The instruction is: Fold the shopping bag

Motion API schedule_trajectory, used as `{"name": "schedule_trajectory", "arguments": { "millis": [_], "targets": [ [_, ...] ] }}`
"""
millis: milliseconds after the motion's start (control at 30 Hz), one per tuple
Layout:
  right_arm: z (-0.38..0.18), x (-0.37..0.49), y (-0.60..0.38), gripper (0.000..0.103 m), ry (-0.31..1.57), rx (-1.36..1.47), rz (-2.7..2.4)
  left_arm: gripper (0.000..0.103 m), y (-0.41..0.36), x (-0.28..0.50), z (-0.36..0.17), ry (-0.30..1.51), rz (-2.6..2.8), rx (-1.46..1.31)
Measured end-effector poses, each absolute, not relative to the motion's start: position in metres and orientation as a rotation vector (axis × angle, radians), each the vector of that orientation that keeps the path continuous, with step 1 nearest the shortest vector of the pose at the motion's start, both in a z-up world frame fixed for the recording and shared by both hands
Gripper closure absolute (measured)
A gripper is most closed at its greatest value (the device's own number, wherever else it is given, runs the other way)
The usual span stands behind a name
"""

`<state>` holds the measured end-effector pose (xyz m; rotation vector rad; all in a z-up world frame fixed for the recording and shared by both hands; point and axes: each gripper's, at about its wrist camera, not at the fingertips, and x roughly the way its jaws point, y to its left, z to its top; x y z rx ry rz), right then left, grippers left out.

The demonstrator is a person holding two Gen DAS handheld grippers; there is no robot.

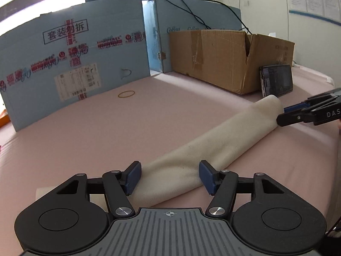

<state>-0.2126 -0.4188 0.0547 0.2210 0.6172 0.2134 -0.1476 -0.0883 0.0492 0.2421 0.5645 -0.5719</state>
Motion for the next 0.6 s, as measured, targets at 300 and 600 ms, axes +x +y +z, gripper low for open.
{"name": "schedule_trajectory", "arguments": {
  "millis": [300, 600],
  "targets": [
    [0.039, -0.214, -0.399, 0.044, 0.629, 0.553, 0.374, 0.030, -0.081, -0.144, 0.047, 0.584, -0.587, 0.190],
    [0.042, -0.177, -0.315, 0.045, 0.601, 0.544, 0.296, 0.028, -0.082, -0.145, 0.048, 0.582, -0.581, 0.196]
  ]
}}
